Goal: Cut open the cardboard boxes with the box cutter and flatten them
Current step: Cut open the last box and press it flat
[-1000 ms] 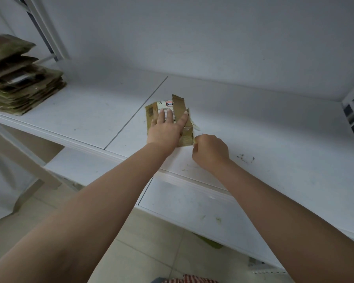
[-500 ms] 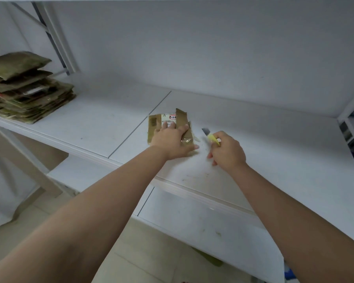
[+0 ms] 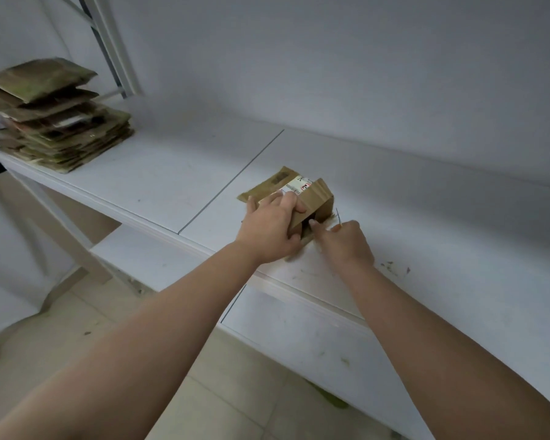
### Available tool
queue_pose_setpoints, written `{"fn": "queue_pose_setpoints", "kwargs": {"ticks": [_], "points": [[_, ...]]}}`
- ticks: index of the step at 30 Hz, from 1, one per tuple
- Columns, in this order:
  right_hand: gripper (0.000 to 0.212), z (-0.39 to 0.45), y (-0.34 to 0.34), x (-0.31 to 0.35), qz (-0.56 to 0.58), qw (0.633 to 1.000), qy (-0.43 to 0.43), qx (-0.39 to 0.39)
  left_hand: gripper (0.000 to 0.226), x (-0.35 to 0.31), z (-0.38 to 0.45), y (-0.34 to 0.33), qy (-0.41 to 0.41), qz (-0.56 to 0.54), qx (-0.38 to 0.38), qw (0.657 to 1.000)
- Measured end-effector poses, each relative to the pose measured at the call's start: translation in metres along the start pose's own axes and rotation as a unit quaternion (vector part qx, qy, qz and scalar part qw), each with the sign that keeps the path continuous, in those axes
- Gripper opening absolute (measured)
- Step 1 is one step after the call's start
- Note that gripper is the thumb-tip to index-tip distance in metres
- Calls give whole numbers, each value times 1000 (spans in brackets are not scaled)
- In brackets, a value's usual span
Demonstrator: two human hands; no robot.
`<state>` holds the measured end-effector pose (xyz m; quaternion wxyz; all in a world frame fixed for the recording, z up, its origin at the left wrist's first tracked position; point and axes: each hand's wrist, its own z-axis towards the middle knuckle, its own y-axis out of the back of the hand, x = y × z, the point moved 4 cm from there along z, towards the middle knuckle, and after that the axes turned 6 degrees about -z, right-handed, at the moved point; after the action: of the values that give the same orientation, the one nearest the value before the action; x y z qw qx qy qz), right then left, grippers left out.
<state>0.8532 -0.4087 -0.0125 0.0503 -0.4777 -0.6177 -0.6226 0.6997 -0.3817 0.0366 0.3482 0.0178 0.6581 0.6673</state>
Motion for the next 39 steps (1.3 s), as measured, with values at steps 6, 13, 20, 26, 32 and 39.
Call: {"fn": "queue_pose_setpoints", "kwargs": {"ticks": [6, 13, 20, 26, 32, 39], "points": [[34, 2, 5, -13, -149, 988, 41, 29, 58, 1, 0, -2, -5, 27, -14, 1000], [53, -5, 17, -22, -102, 994, 41, 3, 100, 2, -2, -5, -10, 91, -3, 996], [38, -5, 38, -33, 111, 991, 63, -33, 105, 38, -3, 20, -30, 171, 79, 982], [60, -18, 25, -1, 61, 985, 164, -5, 79, 32, -12, 14, 42, 16, -67, 997], [79, -31, 9, 26, -24, 981, 182, -69, 57, 18, -14, -1, 79, -47, -133, 987], [57, -34, 8, 36, -65, 975, 198, -80, 78, 29, -18, 8, 40, -89, -38, 994]]}}
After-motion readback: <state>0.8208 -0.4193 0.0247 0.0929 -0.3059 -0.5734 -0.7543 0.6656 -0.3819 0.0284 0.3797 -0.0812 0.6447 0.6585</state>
